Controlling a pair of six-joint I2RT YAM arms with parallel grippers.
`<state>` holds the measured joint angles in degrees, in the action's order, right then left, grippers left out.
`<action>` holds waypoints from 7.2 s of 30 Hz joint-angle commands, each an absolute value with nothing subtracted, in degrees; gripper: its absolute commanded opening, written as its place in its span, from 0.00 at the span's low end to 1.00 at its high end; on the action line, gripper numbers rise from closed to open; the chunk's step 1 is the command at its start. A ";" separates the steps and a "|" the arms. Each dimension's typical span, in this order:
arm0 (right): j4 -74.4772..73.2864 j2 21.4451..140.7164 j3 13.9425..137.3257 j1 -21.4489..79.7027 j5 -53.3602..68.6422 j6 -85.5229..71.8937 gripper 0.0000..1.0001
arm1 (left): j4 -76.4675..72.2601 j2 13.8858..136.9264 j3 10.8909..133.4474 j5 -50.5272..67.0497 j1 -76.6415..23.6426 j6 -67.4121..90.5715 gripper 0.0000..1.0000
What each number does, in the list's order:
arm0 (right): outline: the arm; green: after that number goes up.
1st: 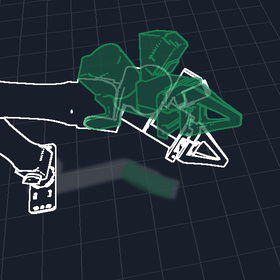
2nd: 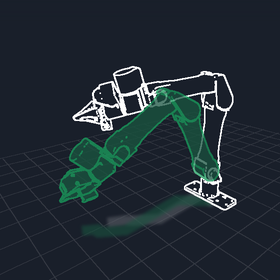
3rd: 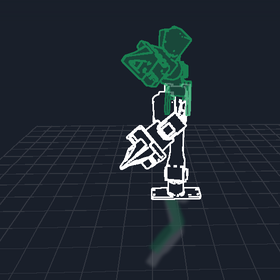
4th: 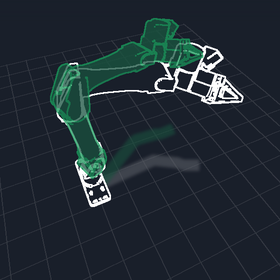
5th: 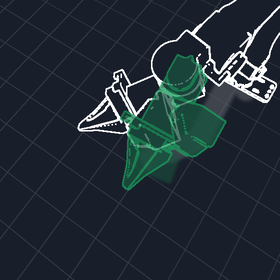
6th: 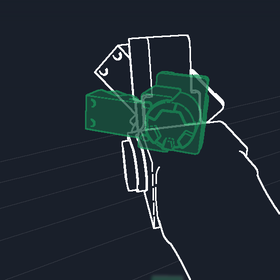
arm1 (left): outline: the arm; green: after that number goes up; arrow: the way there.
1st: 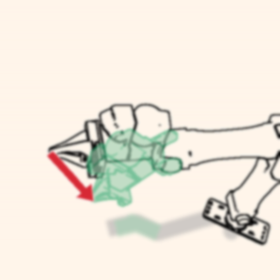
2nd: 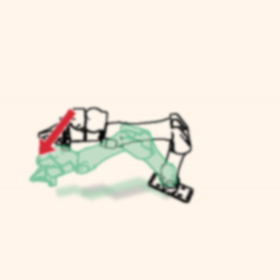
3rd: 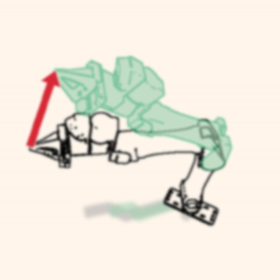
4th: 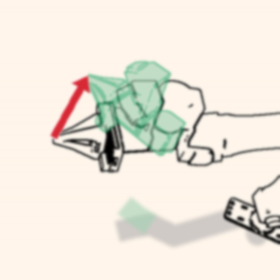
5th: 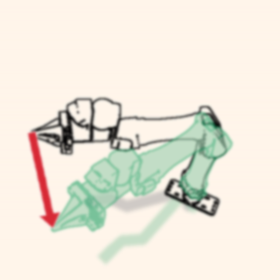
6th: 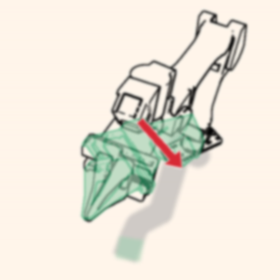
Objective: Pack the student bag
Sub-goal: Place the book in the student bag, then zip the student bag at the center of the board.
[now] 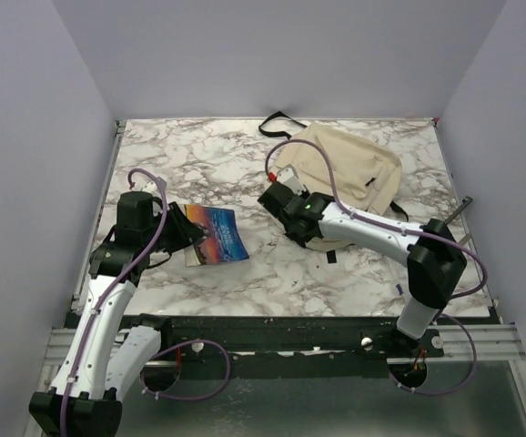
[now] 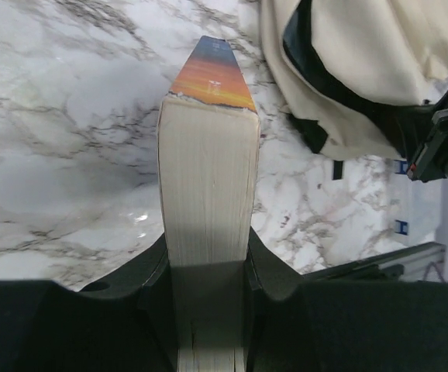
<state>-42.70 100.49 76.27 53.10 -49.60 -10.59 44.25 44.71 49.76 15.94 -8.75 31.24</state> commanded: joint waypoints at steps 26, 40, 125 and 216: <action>-18.28 77.18 72.16 35.81 4.92 -43.01 0.01 | -30.99 62.57 31.56 29.12 -15.43 84.26 0.00; -18.26 75.77 71.85 35.59 5.16 -41.85 0.01 | -33.28 70.86 38.76 21.40 -24.86 81.96 0.00; -14.62 69.17 44.23 23.20 14.30 -30.30 0.43 | -16.97 56.13 29.56 38.30 -37.93 44.49 0.89; -2.68 64.50 28.42 20.26 -16.60 -53.84 0.01 | 29.21 80.16 58.69 -20.87 -44.98 39.05 0.00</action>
